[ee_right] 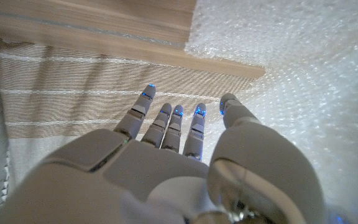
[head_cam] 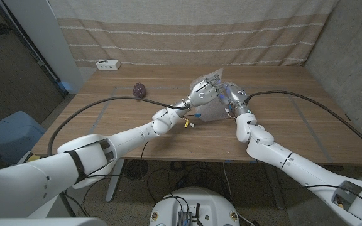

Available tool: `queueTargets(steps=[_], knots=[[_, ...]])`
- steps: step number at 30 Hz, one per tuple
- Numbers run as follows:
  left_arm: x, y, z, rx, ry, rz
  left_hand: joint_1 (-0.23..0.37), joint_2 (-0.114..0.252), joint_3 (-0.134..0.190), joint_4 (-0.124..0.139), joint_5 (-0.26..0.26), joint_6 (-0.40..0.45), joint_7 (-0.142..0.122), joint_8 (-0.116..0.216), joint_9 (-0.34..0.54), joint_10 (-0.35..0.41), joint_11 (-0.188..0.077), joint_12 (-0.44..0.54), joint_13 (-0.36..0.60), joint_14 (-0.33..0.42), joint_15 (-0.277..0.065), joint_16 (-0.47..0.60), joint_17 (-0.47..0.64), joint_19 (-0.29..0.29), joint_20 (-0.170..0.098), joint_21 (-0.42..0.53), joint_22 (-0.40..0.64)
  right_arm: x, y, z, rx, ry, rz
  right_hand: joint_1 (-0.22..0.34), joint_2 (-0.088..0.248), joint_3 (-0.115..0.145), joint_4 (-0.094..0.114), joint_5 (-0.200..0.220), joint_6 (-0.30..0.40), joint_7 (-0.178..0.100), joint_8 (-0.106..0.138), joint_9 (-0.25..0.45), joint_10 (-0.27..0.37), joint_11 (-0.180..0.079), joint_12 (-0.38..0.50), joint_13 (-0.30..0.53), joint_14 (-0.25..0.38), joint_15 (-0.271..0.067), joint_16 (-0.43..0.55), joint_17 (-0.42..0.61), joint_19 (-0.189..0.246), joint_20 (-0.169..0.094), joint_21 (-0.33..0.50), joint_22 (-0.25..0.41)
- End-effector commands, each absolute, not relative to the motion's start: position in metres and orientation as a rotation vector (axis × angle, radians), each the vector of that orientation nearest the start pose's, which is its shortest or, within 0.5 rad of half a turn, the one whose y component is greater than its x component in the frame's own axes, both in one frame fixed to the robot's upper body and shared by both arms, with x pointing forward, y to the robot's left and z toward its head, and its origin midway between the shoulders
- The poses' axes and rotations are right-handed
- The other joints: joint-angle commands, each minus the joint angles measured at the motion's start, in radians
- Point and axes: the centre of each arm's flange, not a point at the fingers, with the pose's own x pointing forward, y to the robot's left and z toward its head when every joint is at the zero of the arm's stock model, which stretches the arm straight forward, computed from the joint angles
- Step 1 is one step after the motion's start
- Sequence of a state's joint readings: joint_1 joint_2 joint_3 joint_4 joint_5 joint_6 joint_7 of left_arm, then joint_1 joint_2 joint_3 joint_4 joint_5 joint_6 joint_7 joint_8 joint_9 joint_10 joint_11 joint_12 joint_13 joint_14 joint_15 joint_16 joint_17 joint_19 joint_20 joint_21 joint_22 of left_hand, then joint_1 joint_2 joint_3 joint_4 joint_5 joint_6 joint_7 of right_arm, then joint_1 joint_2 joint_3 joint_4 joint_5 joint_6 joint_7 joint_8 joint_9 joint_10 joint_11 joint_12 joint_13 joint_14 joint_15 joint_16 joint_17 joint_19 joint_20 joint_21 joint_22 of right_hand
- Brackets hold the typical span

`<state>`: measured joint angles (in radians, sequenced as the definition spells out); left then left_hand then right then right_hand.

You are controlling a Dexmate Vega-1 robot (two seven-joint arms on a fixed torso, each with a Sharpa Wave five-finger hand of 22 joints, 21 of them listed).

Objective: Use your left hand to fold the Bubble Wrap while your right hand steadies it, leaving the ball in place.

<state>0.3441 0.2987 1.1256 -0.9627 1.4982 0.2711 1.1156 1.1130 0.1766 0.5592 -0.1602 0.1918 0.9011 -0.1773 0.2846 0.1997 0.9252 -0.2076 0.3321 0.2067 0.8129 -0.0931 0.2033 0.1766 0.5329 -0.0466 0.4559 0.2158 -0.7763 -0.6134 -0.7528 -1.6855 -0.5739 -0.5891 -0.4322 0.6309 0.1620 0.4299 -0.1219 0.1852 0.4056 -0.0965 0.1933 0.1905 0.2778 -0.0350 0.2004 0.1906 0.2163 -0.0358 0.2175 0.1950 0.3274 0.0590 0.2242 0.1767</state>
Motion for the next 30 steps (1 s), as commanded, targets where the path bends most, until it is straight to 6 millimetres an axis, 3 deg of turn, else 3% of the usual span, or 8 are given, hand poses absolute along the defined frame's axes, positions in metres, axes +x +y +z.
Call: queueTargets(steps=[1, 3, 7, 12, 22, 30], knots=[[0.609, 0.014, 0.004, -2.421, 2.637, -0.776, 0.014, 0.0, -0.001, 0.0, 0.002, 0.001, 0.004, -0.003, 0.001, 0.006, -0.001, -0.005, 0.005, 0.009, -0.147, -0.004, 0.003, 0.014, -0.002, 0.011, 0.001, 0.601, -0.258, -0.01, -1.301, -0.444, -0.653, 0.025, -0.002, 0.002, -0.016, 0.0, -0.001, -0.008, 0.0, 0.0, -0.008, -0.006, -0.005, 0.003, -0.005, -0.05, -0.004, -0.001, 0.0, -0.001, -0.007, 0.003], [0.608, 0.013, 0.002, -2.419, 2.642, -0.768, 0.014, 0.001, 0.0, 0.0, 0.002, 0.0, 0.005, -0.005, 0.001, 0.006, -0.001, -0.006, 0.005, 0.01, -0.147, -0.004, 0.002, 0.016, -0.003, 0.013, 0.001, 0.598, -0.267, -0.006, -1.356, -0.415, -0.695, 0.029, -0.007, 0.002, -0.021, -0.002, -0.005, -0.007, -0.001, 0.0, -0.012, -0.008, -0.007, 0.004, -0.009, -0.05, -0.006, -0.001, -0.001, -0.001, -0.008, 0.003], [0.603, 0.015, 0.004, -2.399, 2.659, -0.787, 0.013, 0.0, -0.001, 0.001, 0.001, 0.0, 0.002, -0.008, 0.001, 0.005, -0.002, -0.009, 0.005, 0.01, -0.146, -0.006, 0.002, 0.014, -0.003, 0.014, 0.0, 0.6, -0.276, -0.006, -1.438, -0.361, -0.747, 0.021, -0.049, -0.022, -0.029, -0.007, -0.021, -0.01, -0.006, 0.0, -0.03, -0.012, -0.012, 0.004, -0.02, -0.049, -0.011, -0.001, -0.011, 0.011, -0.014, 0.003], [0.602, 0.018, 0.003, -2.402, 2.682, -0.784, 0.013, 0.001, -0.001, 0.001, 0.001, 0.001, 0.0, -0.011, 0.002, 0.005, -0.002, -0.012, 0.005, 0.013, -0.147, -0.006, 0.002, 0.013, -0.003, 0.016, 0.0, 0.601, -0.286, -0.004, -1.431, -0.322, -0.774, 0.064, -0.029, -0.003, -0.046, 0.002, -0.026, -0.014, -0.004, 0.001, -0.031, -0.021, -0.009, 0.004, -0.018, -0.059, -0.01, -0.002, -0.001, 0.002, -0.012, 0.003], [0.612, 0.011, 0.001, -2.499, 2.875, -0.662, 0.013, 0.001, -0.002, 0.002, -0.001, -0.014, -0.006, -0.026, 0.002, 0.001, -0.003, -0.021, 0.005, 0.013, -0.147, -0.009, 0.002, 0.013, -0.012, 0.024, -0.002, 0.579, -0.284, 0.024, -1.293, -0.458, -0.749, 0.042, 0.001, -0.01, -0.011, -0.005, -0.013, -0.013, 0.003, 0.003, -0.014, -0.018, -0.001, 0.005, -0.004, -0.058, 0.005, 0.011, 0.016, -0.002, -0.006, 0.004], [0.624, -0.001, 0.003, -2.567, 2.943, -0.536, 0.003, 0.005, 0.0, 0.013, -0.007, -0.045, -0.005, -0.051, 0.003, -0.025, -0.002, -0.042, 0.003, 0.006, -0.142, -0.016, 0.0, 0.013, -0.01, 0.033, -0.003, 0.551, -0.271, 0.055, -1.239, -0.617, -0.716, 0.035, 0.005, -0.014, -0.005, -0.007, -0.009, -0.011, 0.004, 0.003, -0.003, -0.015, 0.003, 0.006, 0.005, -0.059, 0.012, 0.015, 0.026, -0.004, -0.003, 0.005]])
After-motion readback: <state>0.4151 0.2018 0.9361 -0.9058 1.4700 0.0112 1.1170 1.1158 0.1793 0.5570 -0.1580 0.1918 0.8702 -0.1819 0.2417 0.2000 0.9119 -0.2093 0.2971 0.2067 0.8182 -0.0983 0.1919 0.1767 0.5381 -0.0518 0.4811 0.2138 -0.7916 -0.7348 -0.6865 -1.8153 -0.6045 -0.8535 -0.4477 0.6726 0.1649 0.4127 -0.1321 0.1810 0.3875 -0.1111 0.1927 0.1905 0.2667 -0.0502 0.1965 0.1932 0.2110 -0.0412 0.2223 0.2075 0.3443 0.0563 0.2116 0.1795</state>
